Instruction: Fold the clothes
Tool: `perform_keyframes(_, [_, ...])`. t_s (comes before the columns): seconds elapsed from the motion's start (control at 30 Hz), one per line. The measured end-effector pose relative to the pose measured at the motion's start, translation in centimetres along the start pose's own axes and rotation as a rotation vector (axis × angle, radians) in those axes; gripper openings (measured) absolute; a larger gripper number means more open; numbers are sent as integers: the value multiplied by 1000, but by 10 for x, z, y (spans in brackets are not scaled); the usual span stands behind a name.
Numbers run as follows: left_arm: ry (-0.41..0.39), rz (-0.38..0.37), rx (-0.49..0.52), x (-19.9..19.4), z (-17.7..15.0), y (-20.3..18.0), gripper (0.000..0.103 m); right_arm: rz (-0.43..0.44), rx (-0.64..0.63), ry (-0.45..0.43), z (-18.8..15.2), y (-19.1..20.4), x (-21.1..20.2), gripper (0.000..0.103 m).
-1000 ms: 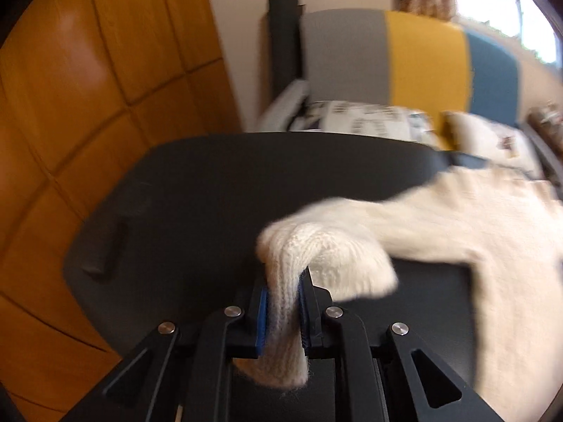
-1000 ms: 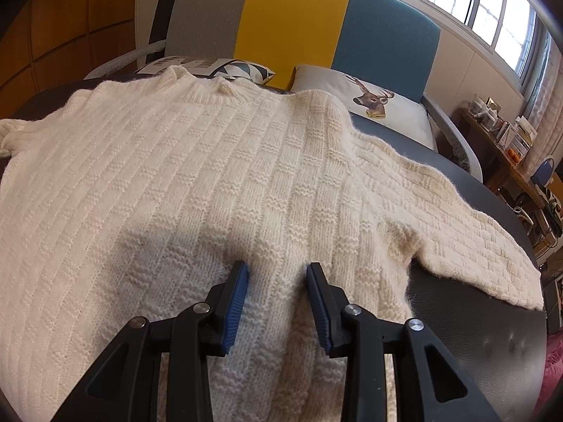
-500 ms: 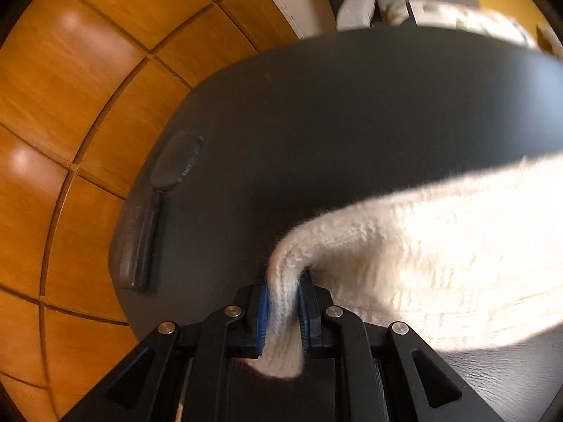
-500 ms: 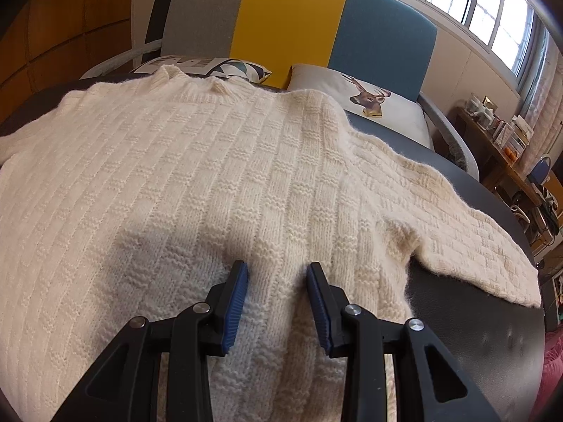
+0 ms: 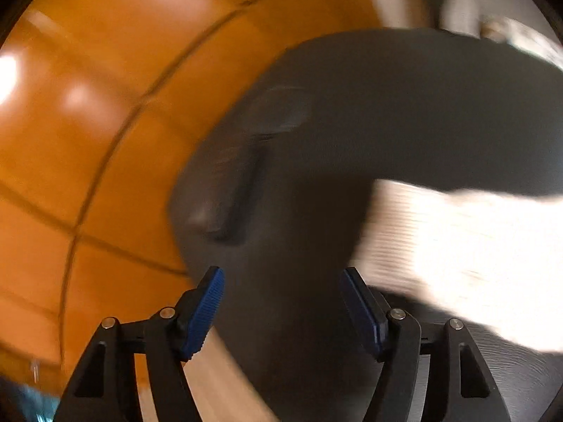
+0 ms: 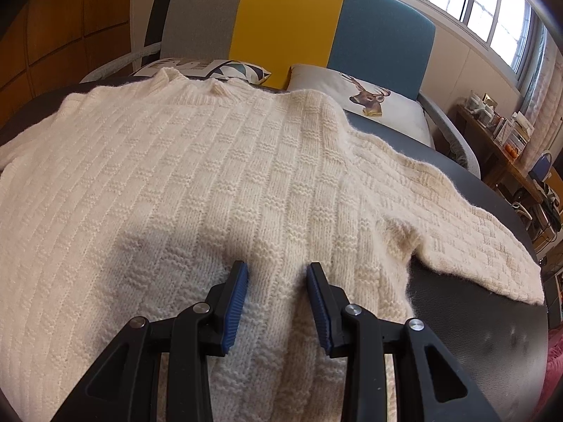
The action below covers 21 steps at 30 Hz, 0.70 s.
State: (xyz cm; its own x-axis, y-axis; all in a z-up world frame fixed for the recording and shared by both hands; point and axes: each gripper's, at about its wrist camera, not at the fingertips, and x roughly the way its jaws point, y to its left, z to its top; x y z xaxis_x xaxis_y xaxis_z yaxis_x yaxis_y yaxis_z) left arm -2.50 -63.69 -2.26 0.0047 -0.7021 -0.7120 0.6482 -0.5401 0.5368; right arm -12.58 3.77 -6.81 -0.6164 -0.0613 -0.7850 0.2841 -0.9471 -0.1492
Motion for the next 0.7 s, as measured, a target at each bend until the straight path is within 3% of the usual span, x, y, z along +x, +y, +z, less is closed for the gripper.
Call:
perform_keyframes(0.07, [-51,-26,-63,-21,-5,14,69,-3,-1,-4,0,1,0,35])
perform_keyframes(0.17, [-185,-139,-18,-84,-25,-11,69,-20,-13,-6,0,4,-1,36])
perform_keyframes(0.37, [-375,-488,241,-234,-93,-136,69,49,-2,10,3,-4,-19,36])
perform_keyframes(0.5, [-394,-663,405,-305,-144,-223,69,99,7,21,5,-9,-31,36])
perform_keyframes(0.57, [-405,-658,498,-328,-167,-269,69,118,4,28,5,-10,-32,36])
perform_keyframes(0.7, [-507,-515,575,-336,-190,-317,70,111,21,61,0,-13,-6,36])
